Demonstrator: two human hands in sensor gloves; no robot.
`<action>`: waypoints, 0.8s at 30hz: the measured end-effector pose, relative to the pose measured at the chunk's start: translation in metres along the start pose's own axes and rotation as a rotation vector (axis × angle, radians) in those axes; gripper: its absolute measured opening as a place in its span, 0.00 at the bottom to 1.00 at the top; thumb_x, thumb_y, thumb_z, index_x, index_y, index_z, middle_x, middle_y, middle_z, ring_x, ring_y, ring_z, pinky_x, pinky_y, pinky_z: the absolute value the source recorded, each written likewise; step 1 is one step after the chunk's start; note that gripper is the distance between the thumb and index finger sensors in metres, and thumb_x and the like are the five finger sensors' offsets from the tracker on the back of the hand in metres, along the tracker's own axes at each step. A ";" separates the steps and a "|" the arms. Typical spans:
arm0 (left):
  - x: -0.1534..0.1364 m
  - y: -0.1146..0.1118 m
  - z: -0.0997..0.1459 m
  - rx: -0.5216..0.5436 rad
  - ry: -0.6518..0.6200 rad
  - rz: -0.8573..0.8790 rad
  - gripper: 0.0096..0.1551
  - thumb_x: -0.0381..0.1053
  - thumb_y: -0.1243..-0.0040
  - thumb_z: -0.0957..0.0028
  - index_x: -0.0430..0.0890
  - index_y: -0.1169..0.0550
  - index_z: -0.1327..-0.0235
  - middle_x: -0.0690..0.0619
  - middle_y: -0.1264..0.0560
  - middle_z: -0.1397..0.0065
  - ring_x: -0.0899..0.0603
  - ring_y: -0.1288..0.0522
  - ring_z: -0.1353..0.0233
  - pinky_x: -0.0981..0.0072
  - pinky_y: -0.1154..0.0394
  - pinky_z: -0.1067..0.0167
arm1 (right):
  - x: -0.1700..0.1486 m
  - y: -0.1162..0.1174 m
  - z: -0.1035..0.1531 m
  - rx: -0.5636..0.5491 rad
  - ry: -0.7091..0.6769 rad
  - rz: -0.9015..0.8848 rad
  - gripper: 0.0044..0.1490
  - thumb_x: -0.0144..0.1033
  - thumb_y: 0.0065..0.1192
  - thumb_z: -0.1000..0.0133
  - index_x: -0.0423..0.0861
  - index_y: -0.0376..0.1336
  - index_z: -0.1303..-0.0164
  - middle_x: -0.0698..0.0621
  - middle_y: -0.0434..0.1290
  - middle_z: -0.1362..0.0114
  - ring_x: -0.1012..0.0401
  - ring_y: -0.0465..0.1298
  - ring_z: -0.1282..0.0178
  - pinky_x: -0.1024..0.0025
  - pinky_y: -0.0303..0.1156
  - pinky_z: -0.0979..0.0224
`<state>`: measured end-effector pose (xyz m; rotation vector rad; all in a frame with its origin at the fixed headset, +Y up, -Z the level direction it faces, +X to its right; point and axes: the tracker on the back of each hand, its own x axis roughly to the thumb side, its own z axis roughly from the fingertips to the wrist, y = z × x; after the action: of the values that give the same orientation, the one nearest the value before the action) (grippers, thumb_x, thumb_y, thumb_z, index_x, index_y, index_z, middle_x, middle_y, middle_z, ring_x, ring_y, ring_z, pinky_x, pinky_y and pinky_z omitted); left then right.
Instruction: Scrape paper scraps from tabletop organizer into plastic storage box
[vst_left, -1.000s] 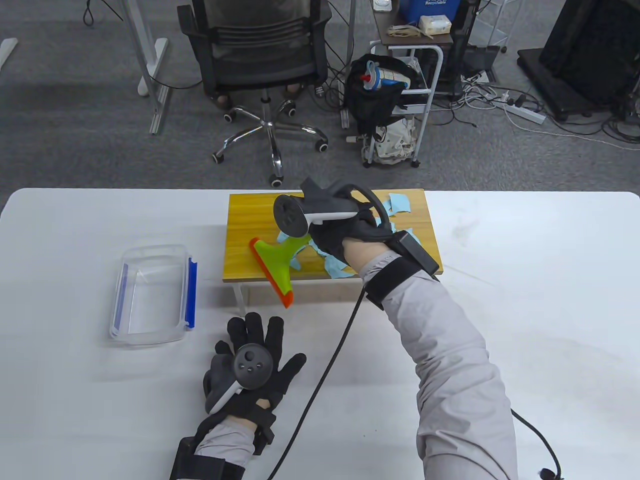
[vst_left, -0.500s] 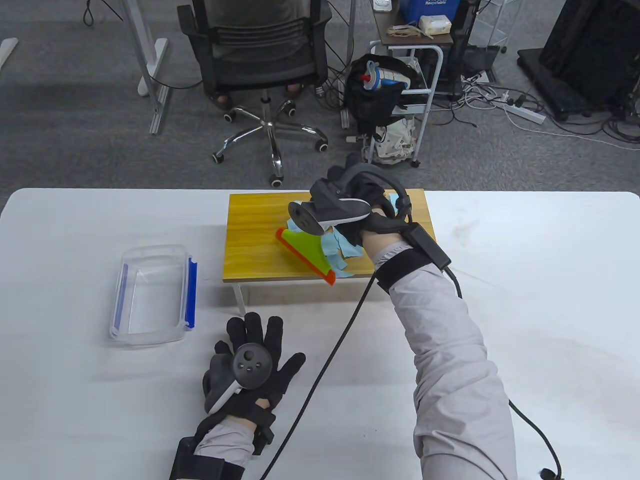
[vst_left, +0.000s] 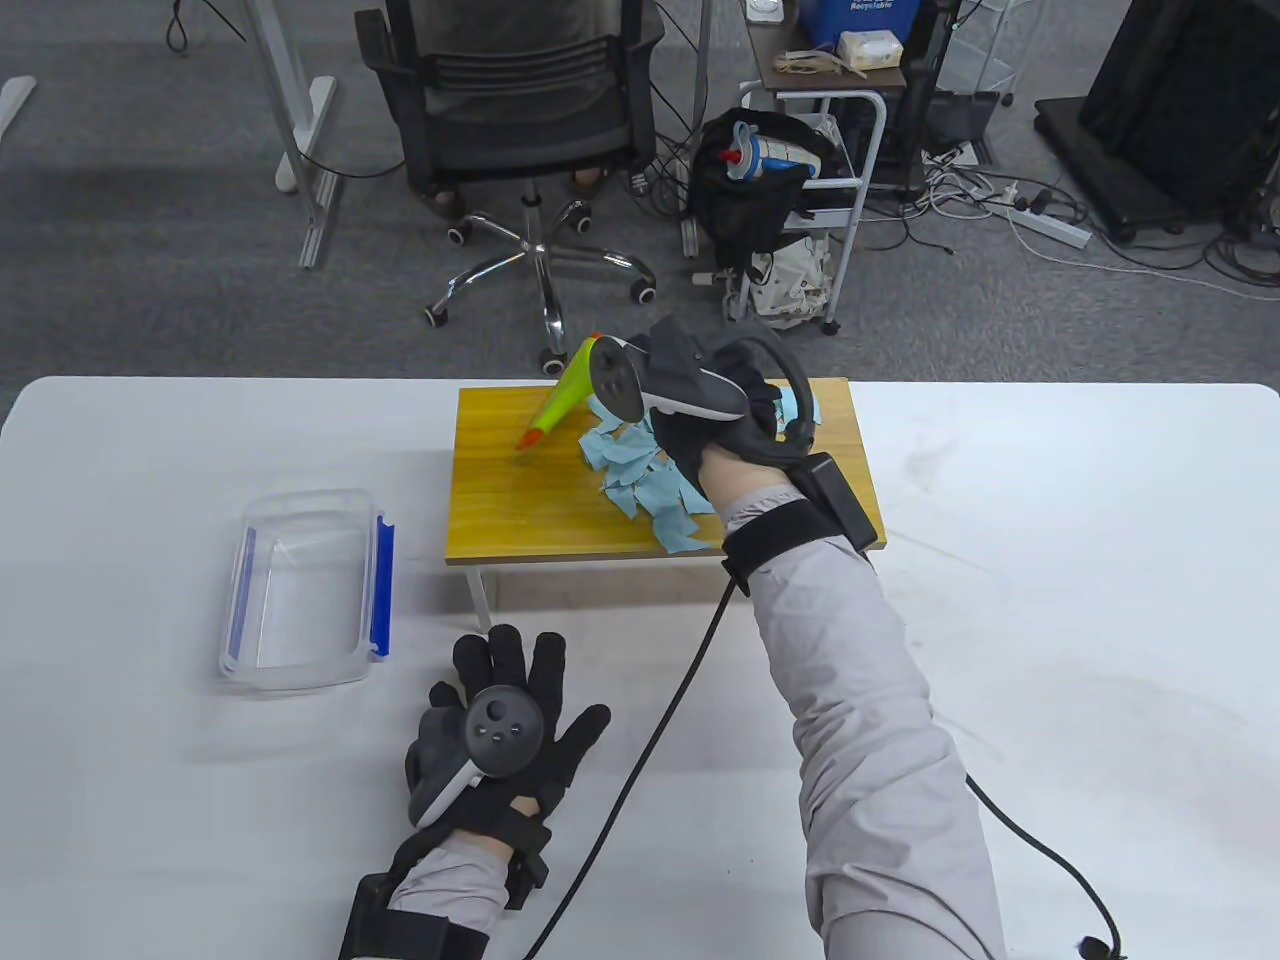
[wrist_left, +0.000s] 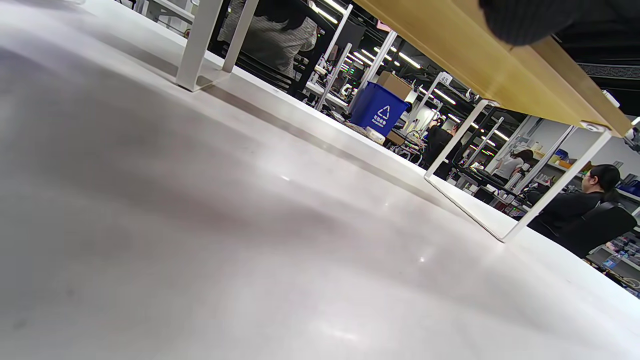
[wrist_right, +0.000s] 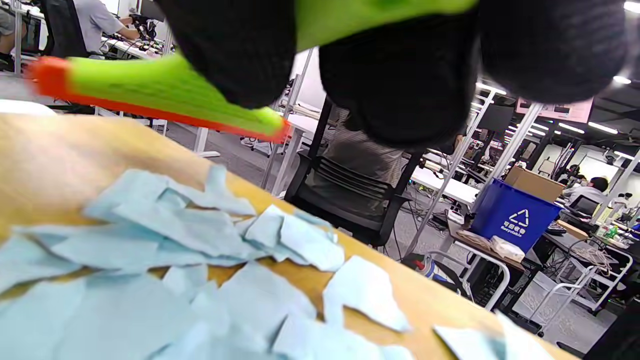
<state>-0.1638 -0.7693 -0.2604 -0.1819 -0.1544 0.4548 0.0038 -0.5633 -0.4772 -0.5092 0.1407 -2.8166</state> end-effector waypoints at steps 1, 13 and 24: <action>0.000 0.000 0.000 -0.001 0.000 0.000 0.51 0.77 0.56 0.41 0.58 0.61 0.18 0.42 0.73 0.16 0.27 0.77 0.20 0.18 0.70 0.35 | 0.005 0.005 0.000 0.000 -0.006 0.029 0.44 0.40 0.72 0.49 0.51 0.53 0.25 0.38 0.74 0.36 0.47 0.84 0.58 0.53 0.81 0.59; -0.001 0.000 0.000 -0.006 0.002 0.006 0.50 0.77 0.56 0.41 0.58 0.61 0.18 0.42 0.73 0.15 0.27 0.77 0.20 0.18 0.69 0.34 | 0.008 -0.003 0.010 0.110 0.060 0.193 0.42 0.44 0.74 0.49 0.51 0.58 0.26 0.37 0.78 0.42 0.52 0.86 0.73 0.64 0.82 0.73; -0.001 0.000 -0.001 -0.003 0.004 0.010 0.50 0.77 0.56 0.41 0.58 0.61 0.18 0.42 0.73 0.16 0.27 0.77 0.20 0.18 0.69 0.34 | -0.020 -0.028 0.027 0.057 0.121 0.024 0.44 0.39 0.72 0.48 0.47 0.53 0.24 0.39 0.74 0.36 0.46 0.82 0.58 0.52 0.79 0.58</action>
<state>-0.1649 -0.7695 -0.2612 -0.1862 -0.1504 0.4638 0.0243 -0.5322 -0.4548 -0.3220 0.0899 -2.8191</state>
